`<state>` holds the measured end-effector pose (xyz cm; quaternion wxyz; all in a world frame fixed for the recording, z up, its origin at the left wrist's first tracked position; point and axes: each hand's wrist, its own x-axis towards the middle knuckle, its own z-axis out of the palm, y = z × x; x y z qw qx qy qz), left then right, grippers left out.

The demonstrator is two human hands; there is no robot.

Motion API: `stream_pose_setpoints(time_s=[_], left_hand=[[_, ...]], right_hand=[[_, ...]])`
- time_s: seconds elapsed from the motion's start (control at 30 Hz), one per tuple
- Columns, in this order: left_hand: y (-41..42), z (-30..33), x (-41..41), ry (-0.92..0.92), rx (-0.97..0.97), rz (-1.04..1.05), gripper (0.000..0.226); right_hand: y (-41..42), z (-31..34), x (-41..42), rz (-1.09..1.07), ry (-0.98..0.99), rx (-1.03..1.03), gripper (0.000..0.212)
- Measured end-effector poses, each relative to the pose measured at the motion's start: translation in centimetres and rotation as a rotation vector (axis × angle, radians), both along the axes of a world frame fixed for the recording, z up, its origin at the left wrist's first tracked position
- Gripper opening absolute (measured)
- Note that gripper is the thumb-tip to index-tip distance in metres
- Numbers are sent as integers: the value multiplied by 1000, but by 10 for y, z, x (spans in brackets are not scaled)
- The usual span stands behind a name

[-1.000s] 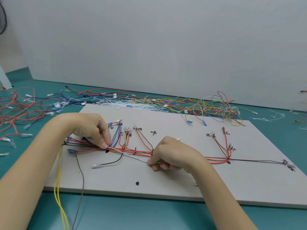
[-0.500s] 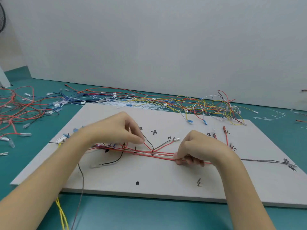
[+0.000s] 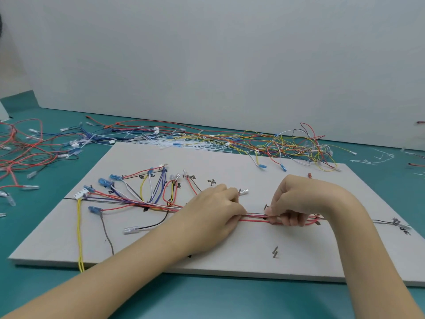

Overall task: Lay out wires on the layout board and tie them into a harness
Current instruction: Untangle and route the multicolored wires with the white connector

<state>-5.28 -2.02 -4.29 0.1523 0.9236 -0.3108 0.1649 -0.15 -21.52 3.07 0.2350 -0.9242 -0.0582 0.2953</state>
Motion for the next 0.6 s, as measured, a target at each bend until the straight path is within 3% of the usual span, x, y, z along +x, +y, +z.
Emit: stream_pose_setpoints(time_s=[0.43, 0.6], left_hand=[[-9, -4, -2, 82, 91, 40, 38], [-11, -7, -3, 100, 118, 74, 41]], right_hand=[[-18, -16, 4, -164, -93, 89, 33], [-18, -20, 8, -213, -119, 186, 20]])
